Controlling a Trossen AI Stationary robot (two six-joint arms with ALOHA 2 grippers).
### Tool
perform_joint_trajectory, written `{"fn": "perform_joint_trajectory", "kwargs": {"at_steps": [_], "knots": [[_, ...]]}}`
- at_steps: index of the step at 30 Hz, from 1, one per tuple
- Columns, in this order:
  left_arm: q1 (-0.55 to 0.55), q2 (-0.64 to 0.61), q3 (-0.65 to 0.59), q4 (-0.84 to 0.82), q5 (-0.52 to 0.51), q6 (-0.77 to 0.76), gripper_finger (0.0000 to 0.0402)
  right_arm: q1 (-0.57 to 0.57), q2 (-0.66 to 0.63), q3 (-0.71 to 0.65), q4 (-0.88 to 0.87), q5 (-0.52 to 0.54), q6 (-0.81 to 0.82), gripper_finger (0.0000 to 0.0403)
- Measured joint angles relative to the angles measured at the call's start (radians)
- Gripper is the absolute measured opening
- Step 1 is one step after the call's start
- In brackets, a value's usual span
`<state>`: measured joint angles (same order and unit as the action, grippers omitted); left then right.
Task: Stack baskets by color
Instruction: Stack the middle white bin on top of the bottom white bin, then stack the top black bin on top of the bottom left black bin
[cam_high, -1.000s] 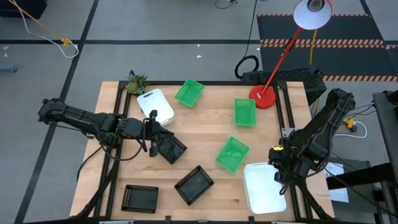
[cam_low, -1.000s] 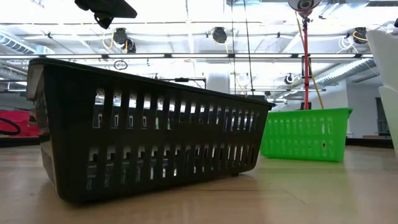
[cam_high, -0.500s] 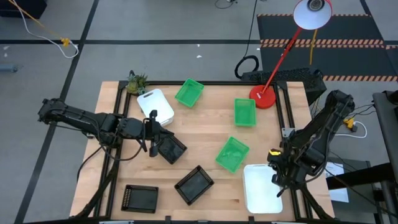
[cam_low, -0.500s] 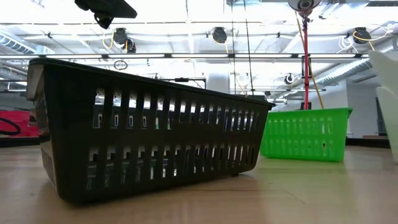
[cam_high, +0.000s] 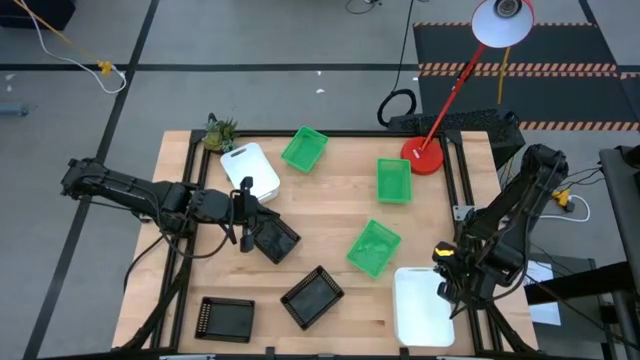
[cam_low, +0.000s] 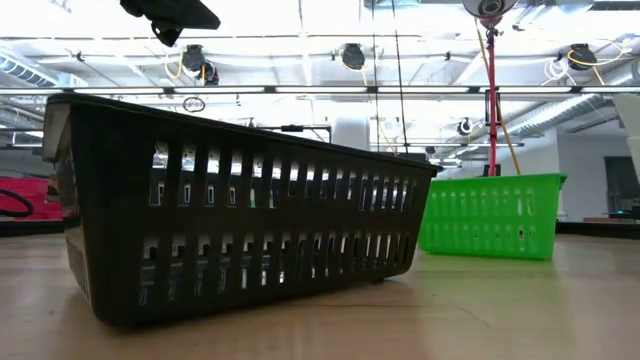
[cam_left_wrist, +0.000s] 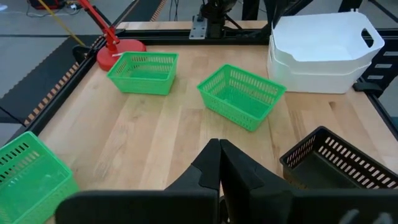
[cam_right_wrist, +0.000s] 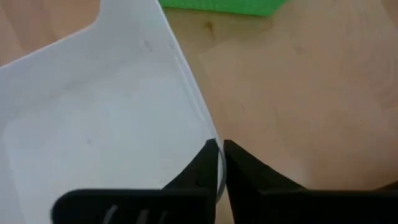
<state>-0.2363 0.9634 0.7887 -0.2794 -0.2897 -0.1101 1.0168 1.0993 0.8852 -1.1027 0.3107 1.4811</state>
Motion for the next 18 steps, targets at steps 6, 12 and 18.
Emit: {"fn": "perform_joint_trajectory", "kwargs": {"at_steps": [6, 12, 18], "knots": [[0.0, 0.0, 0.0, 0.0, 0.0, 0.0, 0.0015, 0.0, 0.0, -0.021, 0.023, 0.0, 0.003, 0.0085], [0.0, 0.0, 0.0, 0.012, 0.0, 0.0, 0.002, 0.0, -0.001, -0.021, 0.029, -0.044, 0.017, 0.0146], [0.0, 0.041, -0.002, 0.089, 0.0, 0.024, 0.0021, 0.0, -0.001, 0.019, 0.01, -0.048, 0.033, 0.0169]]}}
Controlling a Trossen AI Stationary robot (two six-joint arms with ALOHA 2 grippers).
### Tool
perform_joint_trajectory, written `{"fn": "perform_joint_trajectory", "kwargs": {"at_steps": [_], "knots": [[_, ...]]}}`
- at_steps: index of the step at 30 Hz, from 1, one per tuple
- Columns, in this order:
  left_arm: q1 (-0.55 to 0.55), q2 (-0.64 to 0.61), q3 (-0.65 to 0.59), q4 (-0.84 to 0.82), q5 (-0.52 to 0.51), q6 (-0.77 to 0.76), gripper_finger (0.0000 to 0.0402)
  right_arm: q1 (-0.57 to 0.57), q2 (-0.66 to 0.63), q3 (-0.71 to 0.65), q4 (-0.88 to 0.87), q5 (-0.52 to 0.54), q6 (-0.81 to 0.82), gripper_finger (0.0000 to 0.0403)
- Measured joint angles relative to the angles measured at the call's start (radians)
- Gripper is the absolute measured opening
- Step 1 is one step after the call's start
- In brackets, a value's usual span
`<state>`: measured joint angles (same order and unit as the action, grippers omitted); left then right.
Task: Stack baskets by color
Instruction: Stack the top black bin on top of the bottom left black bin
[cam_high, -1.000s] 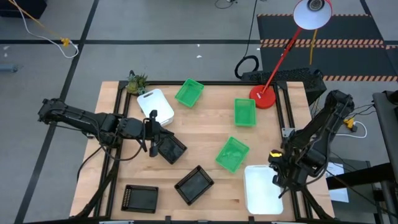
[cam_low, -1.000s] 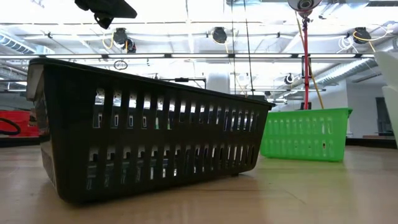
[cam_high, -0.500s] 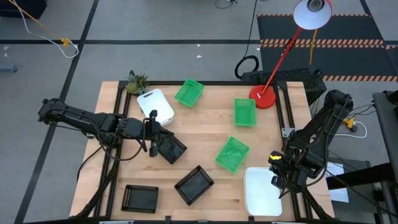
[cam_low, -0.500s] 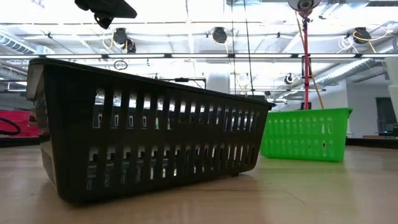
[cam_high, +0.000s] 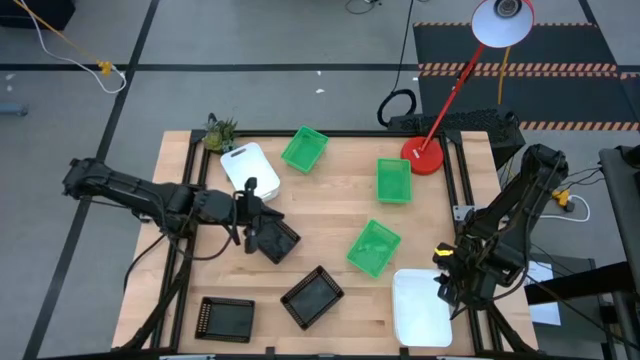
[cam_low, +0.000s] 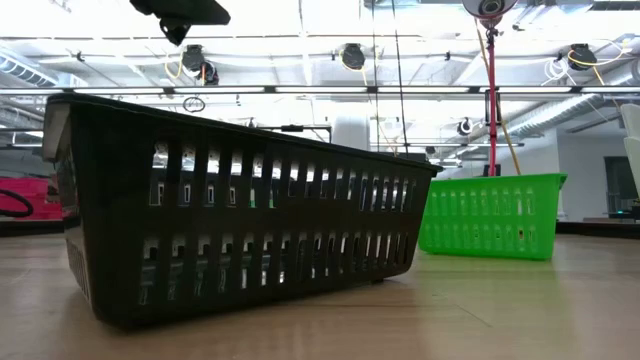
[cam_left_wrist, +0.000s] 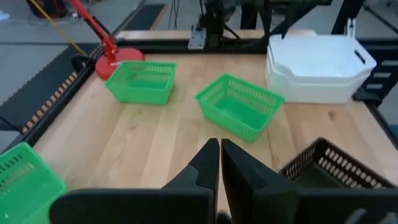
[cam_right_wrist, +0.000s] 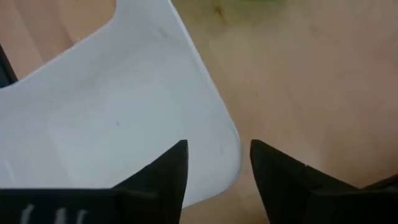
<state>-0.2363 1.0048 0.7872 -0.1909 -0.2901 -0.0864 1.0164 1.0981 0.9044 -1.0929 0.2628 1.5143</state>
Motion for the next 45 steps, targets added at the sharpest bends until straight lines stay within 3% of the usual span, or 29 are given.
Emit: {"fn": "perform_joint_trajectory", "kwargs": {"at_steps": [6, 15, 28, 34, 39, 45], "knots": [[0.0, 0.093, 0.0, 0.118, 0.0, 0.067, 0.0021, 0.0, 0.0, 0.051, -0.011, 0.069, -0.014, 0.0171], [0.001, 0.139, 0.001, 0.208, 0.024, 0.102, 0.0021, 0.0, 0.0, 0.066, -0.01, 0.283, -0.101, 0.0171], [0.035, 0.15, 0.002, 0.249, 0.016, 0.107, 0.0021, -0.014, 0.0, 0.038, 0.016, 0.834, -0.333, 0.0171], [0.08, 0.196, 0.002, 0.24, 0.019, 0.103, 0.0021, -0.077, 0.0, -0.03, 0.021, 0.924, -0.402, 0.0171], [0.147, 0.232, 0.002, 0.222, 0.019, 0.08, 0.0022, -0.144, 0.0, -0.072, 0.034, 0.939, -0.497, 0.0171], [0.186, 0.313, 0.132, -0.045, 0.011, 0.004, 0.0022, -0.23, 0.0, -0.076, 0.063, 0.916, -0.68, 0.0168]]}}
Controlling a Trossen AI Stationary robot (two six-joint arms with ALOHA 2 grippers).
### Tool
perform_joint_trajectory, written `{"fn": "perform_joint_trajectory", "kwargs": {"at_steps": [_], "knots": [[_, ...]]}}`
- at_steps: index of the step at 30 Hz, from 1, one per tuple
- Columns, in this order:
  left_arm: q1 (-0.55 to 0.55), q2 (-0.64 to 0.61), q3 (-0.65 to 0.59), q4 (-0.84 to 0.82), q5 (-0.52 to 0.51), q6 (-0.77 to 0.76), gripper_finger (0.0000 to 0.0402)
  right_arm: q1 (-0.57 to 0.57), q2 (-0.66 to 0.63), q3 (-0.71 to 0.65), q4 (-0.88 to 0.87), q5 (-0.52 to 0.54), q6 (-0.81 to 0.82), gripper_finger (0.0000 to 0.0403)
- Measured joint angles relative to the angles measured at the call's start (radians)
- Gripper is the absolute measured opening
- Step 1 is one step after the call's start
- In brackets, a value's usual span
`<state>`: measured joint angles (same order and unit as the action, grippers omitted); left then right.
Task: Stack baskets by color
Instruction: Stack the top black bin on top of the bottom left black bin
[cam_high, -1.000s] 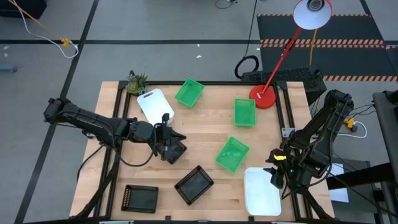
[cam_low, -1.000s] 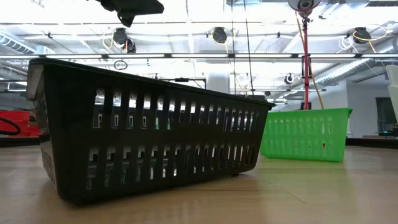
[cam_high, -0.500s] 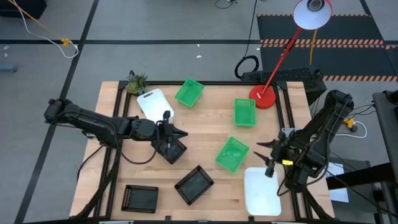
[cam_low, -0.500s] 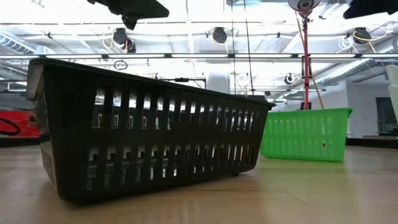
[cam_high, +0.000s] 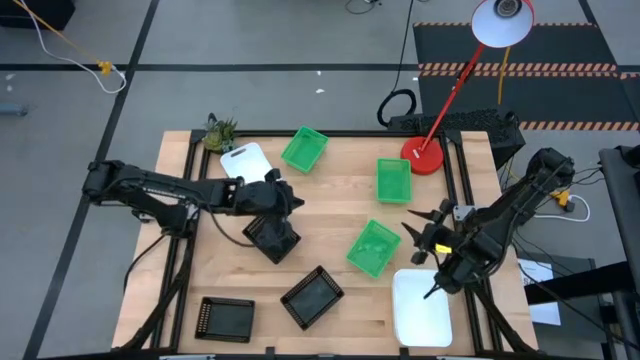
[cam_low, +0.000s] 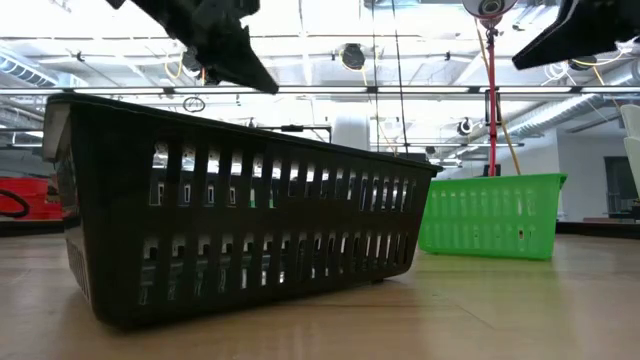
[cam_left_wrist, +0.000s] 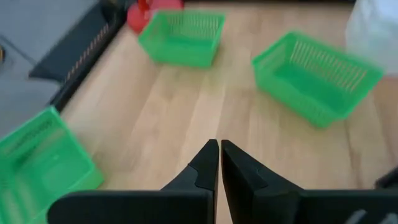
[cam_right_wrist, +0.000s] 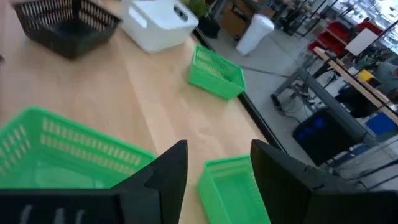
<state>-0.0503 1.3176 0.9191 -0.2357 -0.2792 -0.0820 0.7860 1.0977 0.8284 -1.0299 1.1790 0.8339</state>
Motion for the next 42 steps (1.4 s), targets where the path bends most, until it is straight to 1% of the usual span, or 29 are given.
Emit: {"fn": "perform_joint_trajectory", "kwargs": {"at_steps": [4, 6, 10, 12, 15, 18, 22, 25, 27, 29, 34, 37, 40, 42], "knots": [[0.019, 0.064, 0.095, -0.154, -0.032, -0.028, 0.0026, -0.056, 0.0, 0.0, 0.047, -0.043, -0.12, 0.0158], [0.034, 0.08, 0.133, -0.24, -0.061, -0.067, 0.0041, -0.084, 0.0, 0.0, 0.087, -0.073, -0.194, 0.0154], [0.085, 0.088, 0.173, -0.448, -0.096, -0.215, 0.0097, -0.134, 0.0, -0.001, 0.186, -0.157, -0.346, 0.0149], [0.114, 0.088, 0.174, -0.522, -0.09, -0.305, 0.0129, -0.159, 0.0, -0.001, 0.236, -0.184, -0.404, 0.0148], [0.147, 0.088, 0.174, -0.636, -0.079, -0.401, 0.017, -0.19, 0.0, -0.001, 0.292, -0.192, -0.466, 0.0148], [0.166, 0.088, 0.162, -0.653, -0.08, -0.425, 0.0196, -0.211, 0.0, -0.001, 0.325, -0.197, -0.507, 0.0148], [0.15, 0.088, 0.153, -0.599, -0.074, -0.395, 0.0206, -0.235, 0.0, -0.001, 0.345, -0.226, -0.518, 0.0148], [0.116, 0.103, 0.153, -0.564, -0.011, -0.327, 0.0203, -0.245, 0.0, -0.001, 0.36, -0.252, -0.518, 0.0148], [0.079, 0.109, 0.152, -0.566, 0.044, -0.34, 0.0197, -0.248, 0.0, -0.005, 0.376, -0.268, -0.527, 0.0148], [0.033, 0.104, 0.152, -0.57, 0.068, -0.368, 0.019, -0.248, 0.0, -0.018, 0.404, -0.267, -0.549, 0.0148], [-0.13, 0.106, 0.152, -0.568, 0.07, -0.393, 0.0176, -0.257, 0.0, -0.053, 0.511, -0.273, -0.623, 0.0148], [-0.228, 0.105, 0.152, -0.568, 0.069, -0.428, 0.0171, -0.264, 0.0, -0.061, 0.566, -0.314, -0.669, 0.0148], [-0.3, 0.119, 0.152, -0.561, 0.054, -0.498, 0.017, -0.264, 0.0, -0.061, 0.593, -0.328, -0.691, 0.0148], [-0.34, 0.123, 0.152, -0.592, 0.043, -0.503, 0.017, -0.264, 0.0, -0.061, 0.599, -0.331, -0.693, 0.0148]]}}
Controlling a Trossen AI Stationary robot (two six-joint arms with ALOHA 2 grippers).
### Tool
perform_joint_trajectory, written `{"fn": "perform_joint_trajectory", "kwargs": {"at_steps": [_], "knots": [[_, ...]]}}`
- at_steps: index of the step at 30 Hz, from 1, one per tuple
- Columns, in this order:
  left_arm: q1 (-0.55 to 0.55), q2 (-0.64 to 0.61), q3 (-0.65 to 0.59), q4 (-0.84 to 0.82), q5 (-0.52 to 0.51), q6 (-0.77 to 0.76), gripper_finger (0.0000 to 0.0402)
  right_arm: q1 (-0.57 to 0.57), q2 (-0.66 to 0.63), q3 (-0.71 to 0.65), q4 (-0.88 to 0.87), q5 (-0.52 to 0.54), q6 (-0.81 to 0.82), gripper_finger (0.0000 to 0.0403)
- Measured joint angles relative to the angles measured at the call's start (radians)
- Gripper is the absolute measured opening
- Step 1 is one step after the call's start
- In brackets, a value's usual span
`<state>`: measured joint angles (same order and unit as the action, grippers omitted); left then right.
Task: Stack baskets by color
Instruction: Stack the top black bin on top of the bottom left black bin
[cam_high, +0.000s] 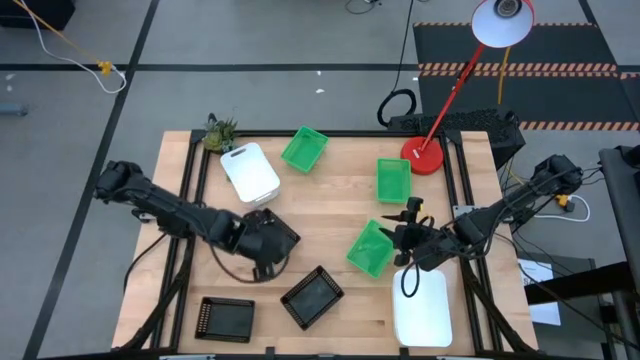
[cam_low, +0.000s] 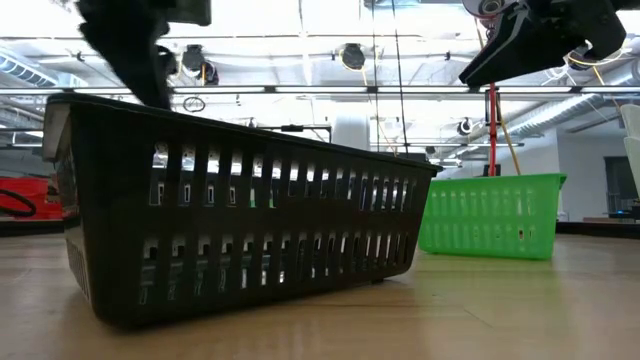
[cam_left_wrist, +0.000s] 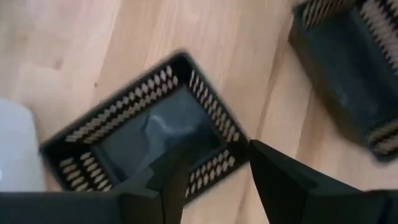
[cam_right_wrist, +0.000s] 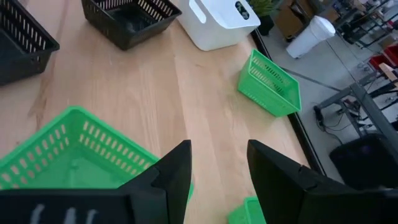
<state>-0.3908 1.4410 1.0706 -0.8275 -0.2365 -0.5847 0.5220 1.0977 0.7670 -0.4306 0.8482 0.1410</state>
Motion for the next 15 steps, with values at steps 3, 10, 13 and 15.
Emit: {"fn": "perform_joint_trajectory", "kwargs": {"at_steps": [3, 10, 13, 15], "knots": [[-0.046, 0.024, 0.001, -0.015, -0.041, 0.086, 0.017, 0.0, 0.0, 0.0, 0.0, -0.015, -0.001, 0.0148], [-0.104, 0.065, -0.002, -0.059, -0.046, 0.278, 0.017, 0.0, 0.0, 0.0, 0.001, -0.016, 0.0, 0.0148], [-0.106, 0.078, 0.003, -0.031, -0.02, 0.346, 0.017, 0.0, 0.001, 0.0, 0.001, -0.016, 0.0, 0.0148], [-0.106, 0.082, -0.002, -0.059, -0.014, 0.372, 0.017, 0.0, 0.0, 0.0, 0.003, -0.016, 0.0, 0.0148]]}}
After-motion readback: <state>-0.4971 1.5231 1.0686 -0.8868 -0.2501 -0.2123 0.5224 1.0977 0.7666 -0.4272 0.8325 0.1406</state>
